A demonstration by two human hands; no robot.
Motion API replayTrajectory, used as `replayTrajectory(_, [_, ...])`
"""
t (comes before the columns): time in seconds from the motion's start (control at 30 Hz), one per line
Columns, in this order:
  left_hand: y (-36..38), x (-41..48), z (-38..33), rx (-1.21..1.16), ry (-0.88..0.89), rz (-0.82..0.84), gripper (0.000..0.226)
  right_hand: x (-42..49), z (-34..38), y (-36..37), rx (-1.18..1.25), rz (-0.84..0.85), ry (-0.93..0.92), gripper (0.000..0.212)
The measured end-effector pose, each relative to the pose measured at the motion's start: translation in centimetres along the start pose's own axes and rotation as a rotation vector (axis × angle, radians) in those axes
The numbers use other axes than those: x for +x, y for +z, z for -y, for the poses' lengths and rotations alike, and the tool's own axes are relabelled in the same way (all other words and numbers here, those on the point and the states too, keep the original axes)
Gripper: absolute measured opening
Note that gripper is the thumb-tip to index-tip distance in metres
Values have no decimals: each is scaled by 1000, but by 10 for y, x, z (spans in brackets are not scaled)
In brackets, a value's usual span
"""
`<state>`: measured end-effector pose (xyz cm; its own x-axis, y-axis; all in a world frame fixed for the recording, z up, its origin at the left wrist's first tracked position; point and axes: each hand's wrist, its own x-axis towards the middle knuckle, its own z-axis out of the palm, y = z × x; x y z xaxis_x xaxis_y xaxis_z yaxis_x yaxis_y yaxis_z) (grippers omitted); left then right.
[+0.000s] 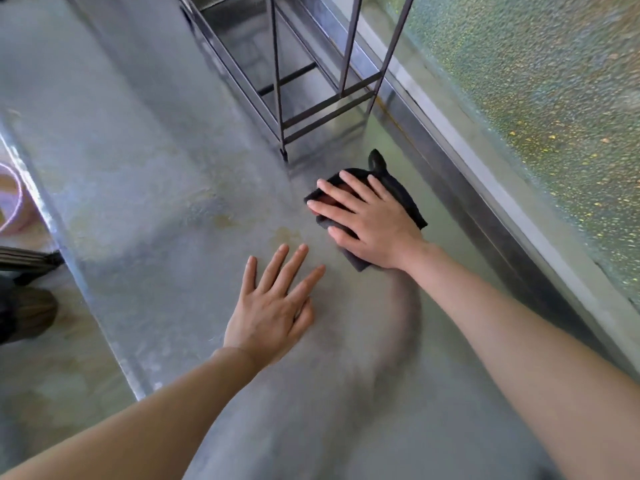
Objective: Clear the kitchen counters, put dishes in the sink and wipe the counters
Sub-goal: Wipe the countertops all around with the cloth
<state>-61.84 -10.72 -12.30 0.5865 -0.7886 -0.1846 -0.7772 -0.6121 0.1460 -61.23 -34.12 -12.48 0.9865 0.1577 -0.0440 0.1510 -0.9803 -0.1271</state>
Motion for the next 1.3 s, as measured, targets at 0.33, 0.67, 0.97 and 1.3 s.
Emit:
replayTrajectory(0.33, [-18, -60, 49, -198, 8, -77, 41, -39, 105, 10, 16, -57, 260, 48])
replayTrajectory(0.67, [-16, -62, 137, -63, 178, -8, 47, -34, 186, 17, 71, -139, 804, 50])
replayTrajectory(0.97, [-13, -61, 142, -66, 225, 18, 50, -44, 232, 21, 83, -144, 1289, 52])
replayTrajectory(1.3, [-16, -61, 146, -100, 246, 60, 51, -42, 334, 31, 83, -52, 1286, 51])
